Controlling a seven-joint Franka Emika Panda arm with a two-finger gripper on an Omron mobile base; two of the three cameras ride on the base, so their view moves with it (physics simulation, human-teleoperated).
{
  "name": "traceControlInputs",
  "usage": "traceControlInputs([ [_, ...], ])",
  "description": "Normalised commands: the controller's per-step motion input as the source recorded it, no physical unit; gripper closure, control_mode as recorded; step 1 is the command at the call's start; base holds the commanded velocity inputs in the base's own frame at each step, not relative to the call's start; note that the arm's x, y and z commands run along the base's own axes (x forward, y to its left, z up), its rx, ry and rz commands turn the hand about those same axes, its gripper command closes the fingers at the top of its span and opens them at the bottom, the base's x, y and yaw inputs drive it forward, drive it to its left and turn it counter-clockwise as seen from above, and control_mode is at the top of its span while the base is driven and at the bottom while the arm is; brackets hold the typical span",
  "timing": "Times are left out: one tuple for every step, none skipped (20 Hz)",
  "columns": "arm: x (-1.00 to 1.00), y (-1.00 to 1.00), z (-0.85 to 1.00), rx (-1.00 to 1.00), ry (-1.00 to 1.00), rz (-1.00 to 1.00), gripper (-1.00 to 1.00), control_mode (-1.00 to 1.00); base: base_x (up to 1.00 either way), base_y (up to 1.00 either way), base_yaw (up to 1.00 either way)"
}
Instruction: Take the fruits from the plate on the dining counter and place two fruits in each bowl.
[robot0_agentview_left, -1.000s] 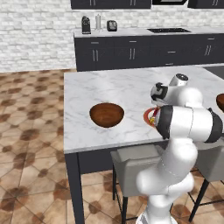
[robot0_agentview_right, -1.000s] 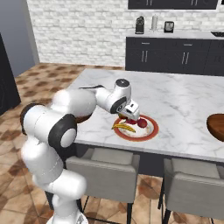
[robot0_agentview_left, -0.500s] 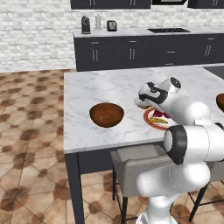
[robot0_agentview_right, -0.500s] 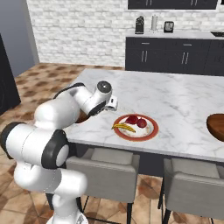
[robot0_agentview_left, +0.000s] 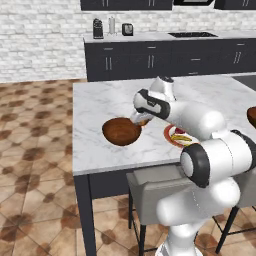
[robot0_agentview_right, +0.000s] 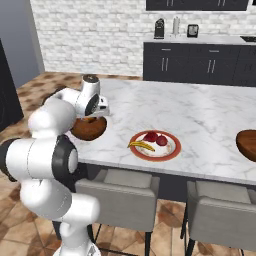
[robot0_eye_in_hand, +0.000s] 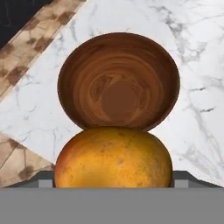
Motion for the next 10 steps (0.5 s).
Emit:
traceControlInputs([
  [0.55,0.54,-0.46,-0.01,0.1,0.0,1.0,-1.0,0.0,0.0,0.0],
  [0.34,0.37,-0.41,0.0,0.0,0.0,1.0,-1.0,0.0,0.0,0.0],
  [0.25,0.41,-0.24,0.0,-0.01,0.0,1.0,-1.0,0.0,0.0,0.0],
  [0.25,0.4,-0.16,0.0,0.0,0.0,1.0,-1.0,0.0,0.0,0.0],
  [0.28,0.37,-0.18,-0.11,0.0,0.0,1.0,-1.0,0.0,0.0,0.0],
  [0.31,0.37,-0.21,-0.17,0.07,0.0,1.0,-1.0,0.0,0.0,0.0],
  [0.3,0.33,-0.27,-0.17,0.15,0.0,1.0,-1.0,0.0,0.0,0.0],
  [0.26,0.27,-0.37,-0.14,0.18,0.0,1.0,-1.0,0.0,0.0,0.0],
  [0.21,0.2,-0.35,-0.15,0.21,0.0,1.0,-1.0,0.0,0.0,0.0],
  [0.16,0.15,-0.34,-0.15,0.22,-0.01,1.0,-1.0,0.0,0.0,0.0],
])
